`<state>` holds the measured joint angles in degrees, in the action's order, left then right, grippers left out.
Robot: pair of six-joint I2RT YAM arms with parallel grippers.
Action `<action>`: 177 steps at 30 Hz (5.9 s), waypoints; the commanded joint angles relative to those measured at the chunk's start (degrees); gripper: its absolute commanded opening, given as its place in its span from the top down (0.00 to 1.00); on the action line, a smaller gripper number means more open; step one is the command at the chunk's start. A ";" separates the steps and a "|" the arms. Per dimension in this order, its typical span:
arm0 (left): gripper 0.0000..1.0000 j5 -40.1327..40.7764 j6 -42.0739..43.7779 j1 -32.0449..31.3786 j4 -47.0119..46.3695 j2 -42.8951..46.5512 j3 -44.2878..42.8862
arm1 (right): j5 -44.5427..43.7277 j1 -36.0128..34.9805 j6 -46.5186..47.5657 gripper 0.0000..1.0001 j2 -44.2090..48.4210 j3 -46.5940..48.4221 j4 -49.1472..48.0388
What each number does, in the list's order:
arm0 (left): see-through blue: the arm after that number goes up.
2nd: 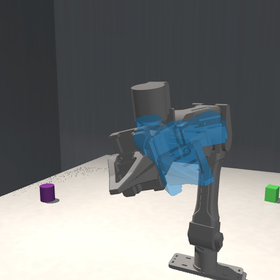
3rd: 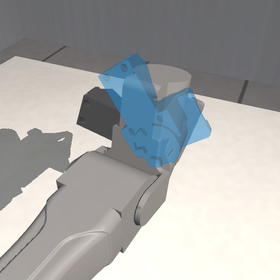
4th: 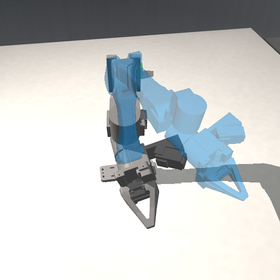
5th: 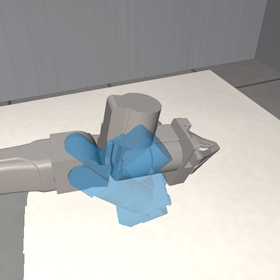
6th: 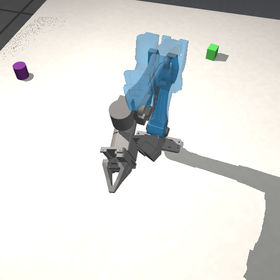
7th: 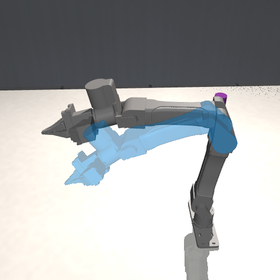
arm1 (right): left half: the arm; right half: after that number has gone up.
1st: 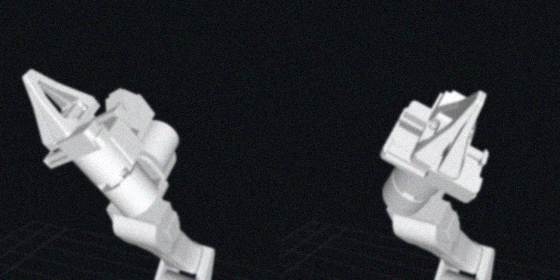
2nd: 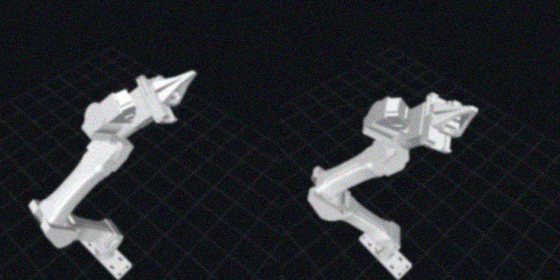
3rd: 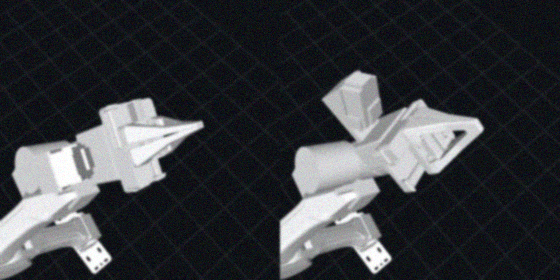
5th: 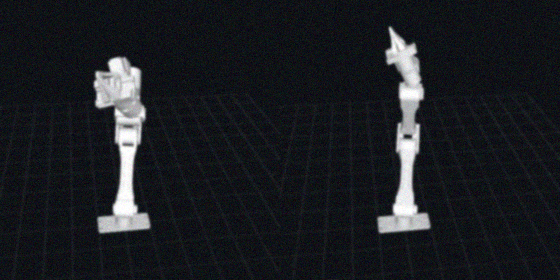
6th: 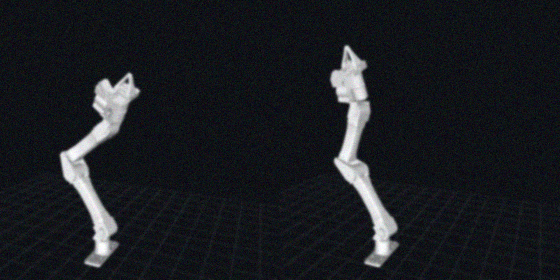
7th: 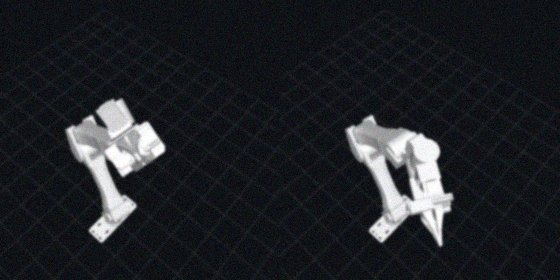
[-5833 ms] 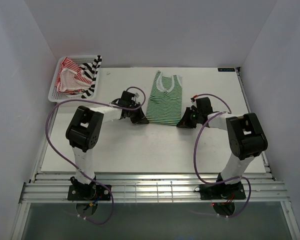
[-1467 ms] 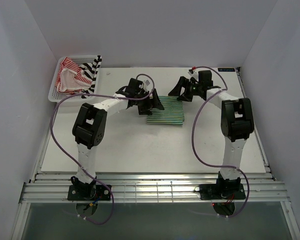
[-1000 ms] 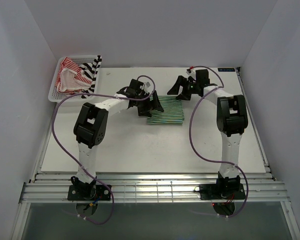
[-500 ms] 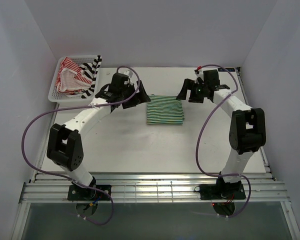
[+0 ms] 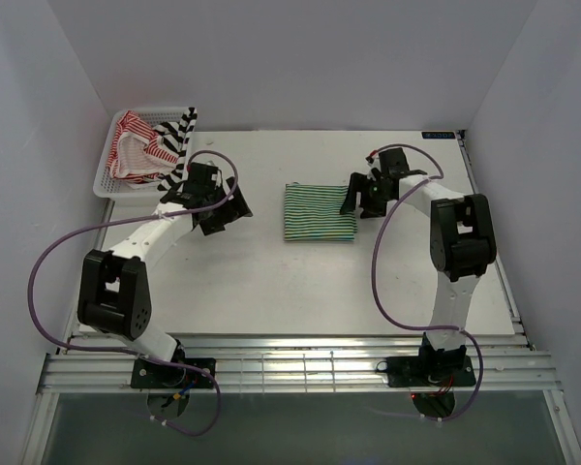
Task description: Fold and stack the tank tops
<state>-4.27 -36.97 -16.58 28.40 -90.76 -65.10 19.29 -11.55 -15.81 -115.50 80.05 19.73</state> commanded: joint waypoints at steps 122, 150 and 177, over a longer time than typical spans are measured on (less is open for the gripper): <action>0.82 11.57 20.98 32.57 -0.63 -51.89 -65.16 | -9.53 3.29 19.33 0.10 14.69 -0.07 -2.24; 1.00 -31.73 1.76 31.44 -16.33 -11.55 -56.37 | -6.64 3.29 12.30 0.10 28.56 -6.48 -5.57; 0.02 -12.86 -0.91 1.91 1.66 5.07 3.93 | -5.40 2.06 2.89 0.10 52.93 -29.16 8.58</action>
<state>-18.83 -37.58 -12.64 28.71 -87.66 -61.32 9.63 -8.47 -11.97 -63.81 52.36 29.02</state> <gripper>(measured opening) 0.976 0.900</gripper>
